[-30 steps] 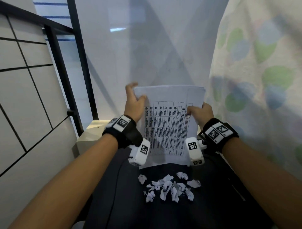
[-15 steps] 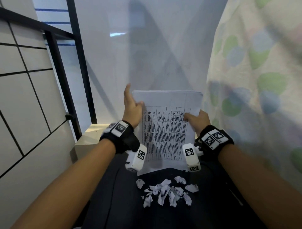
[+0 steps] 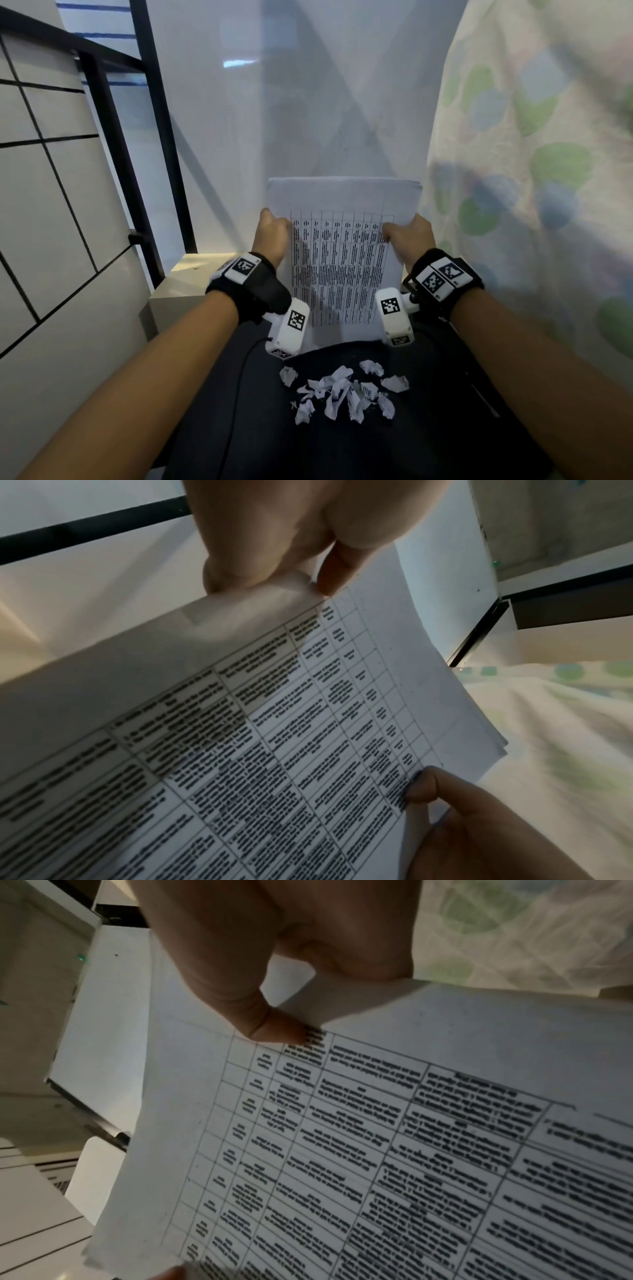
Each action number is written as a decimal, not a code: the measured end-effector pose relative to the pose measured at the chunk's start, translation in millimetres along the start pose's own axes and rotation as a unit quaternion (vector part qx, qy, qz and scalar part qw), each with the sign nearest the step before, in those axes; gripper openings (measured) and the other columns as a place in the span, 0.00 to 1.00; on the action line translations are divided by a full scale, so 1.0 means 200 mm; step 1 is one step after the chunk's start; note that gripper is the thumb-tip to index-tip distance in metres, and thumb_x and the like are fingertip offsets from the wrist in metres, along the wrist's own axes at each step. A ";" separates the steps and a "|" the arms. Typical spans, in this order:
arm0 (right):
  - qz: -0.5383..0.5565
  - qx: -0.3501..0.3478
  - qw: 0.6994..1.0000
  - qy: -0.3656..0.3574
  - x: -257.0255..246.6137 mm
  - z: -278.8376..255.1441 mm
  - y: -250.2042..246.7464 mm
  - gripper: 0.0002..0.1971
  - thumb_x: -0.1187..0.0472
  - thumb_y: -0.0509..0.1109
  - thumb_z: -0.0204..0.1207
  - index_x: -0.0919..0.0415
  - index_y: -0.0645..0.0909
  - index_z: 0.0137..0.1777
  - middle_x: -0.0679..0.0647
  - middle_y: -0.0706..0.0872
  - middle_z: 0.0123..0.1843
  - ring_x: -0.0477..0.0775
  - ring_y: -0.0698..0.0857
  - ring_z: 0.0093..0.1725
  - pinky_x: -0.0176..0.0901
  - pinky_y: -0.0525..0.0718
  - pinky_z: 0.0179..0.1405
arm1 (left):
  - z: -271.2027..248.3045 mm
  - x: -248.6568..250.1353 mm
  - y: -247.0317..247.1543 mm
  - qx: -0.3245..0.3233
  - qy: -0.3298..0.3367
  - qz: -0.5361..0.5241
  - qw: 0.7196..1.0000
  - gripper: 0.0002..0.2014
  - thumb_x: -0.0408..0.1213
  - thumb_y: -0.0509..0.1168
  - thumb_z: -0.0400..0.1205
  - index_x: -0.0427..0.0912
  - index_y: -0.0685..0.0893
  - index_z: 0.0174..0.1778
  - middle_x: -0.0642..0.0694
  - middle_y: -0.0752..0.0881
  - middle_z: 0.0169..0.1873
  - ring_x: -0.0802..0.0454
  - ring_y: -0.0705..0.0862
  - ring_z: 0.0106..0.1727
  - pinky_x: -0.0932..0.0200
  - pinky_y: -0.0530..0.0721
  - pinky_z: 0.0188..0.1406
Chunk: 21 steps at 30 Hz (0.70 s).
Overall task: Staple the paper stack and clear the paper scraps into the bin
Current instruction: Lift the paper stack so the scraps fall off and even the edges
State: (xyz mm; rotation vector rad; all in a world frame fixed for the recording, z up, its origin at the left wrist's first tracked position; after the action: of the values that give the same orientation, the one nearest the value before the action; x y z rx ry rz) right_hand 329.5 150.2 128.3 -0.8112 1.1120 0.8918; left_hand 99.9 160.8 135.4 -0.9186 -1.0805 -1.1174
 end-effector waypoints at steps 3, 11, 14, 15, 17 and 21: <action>0.006 0.006 1.000 -0.006 0.00 -0.01 0.00 0.08 0.73 0.67 0.67 0.59 0.76 0.35 0.58 0.82 0.39 0.54 0.80 0.40 0.48 0.84 0.45 | -0.01 0.01 -0.02 0.009 0.010 0.013 1.000 0.19 0.24 0.52 0.82 0.29 0.65 0.69 0.43 0.77 0.48 0.47 0.75 0.52 0.58 0.77 0.43; -0.011 -0.009 1.000 0.021 0.12 -0.05 0.00 0.15 0.76 0.66 0.66 0.57 0.69 0.27 0.51 0.73 0.25 0.49 0.71 0.25 0.37 0.72 0.27 | -0.05 -0.12 0.00 -0.001 -0.025 0.013 1.000 0.14 0.26 0.53 0.82 0.31 0.66 0.64 0.39 0.75 0.50 0.46 0.76 0.52 0.51 0.75 0.55; 0.005 0.006 1.000 0.022 0.13 -0.03 -0.01 0.12 0.75 0.67 0.64 0.57 0.73 0.30 0.51 0.77 0.28 0.51 0.75 0.28 0.40 0.77 0.32 | -0.06 -0.11 0.00 0.006 0.004 0.007 1.000 0.13 0.24 0.54 0.82 0.36 0.65 0.63 0.47 0.75 0.41 0.50 0.76 0.45 0.59 0.76 0.43; 0.003 0.001 1.000 0.024 0.15 -0.04 -0.01 0.12 0.75 0.67 0.64 0.57 0.73 0.30 0.52 0.78 0.29 0.51 0.76 0.29 0.40 0.78 0.33 | -0.07 -0.12 0.00 0.003 0.009 0.012 1.000 0.13 0.25 0.54 0.83 0.37 0.65 0.63 0.49 0.75 0.39 0.50 0.76 0.45 0.61 0.74 0.40; -0.016 -0.017 0.999 0.029 0.20 -0.06 0.00 0.13 0.76 0.68 0.66 0.57 0.73 0.30 0.51 0.78 0.29 0.49 0.76 0.29 0.38 0.76 0.29 | -0.09 -0.16 0.01 -0.002 0.017 0.034 0.999 0.11 0.29 0.54 0.85 0.37 0.67 0.63 0.50 0.74 0.39 0.49 0.74 0.49 0.61 0.73 0.38; -0.049 -0.038 0.998 0.032 0.24 -0.07 0.00 0.14 0.76 0.69 0.67 0.57 0.73 0.29 0.52 0.77 0.28 0.49 0.76 0.28 0.35 0.74 0.24 | -0.11 -0.17 -0.01 0.005 0.034 0.049 0.998 0.08 0.36 0.56 0.86 0.37 0.67 0.57 0.51 0.73 0.38 0.50 0.74 0.48 0.62 0.72 0.37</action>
State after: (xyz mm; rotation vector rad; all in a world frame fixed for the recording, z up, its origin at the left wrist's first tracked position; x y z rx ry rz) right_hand 332.4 146.5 78.5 -0.9553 1.0891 0.8352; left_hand 99.6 148.1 97.2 -0.9108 -0.9744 -1.0543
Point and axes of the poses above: each hand's wrist, its own z-axis towards the middle knuckle, its own y-axis out of the palm, x = y × z, the point moved 5 cm from there along z, towards the middle knuckle
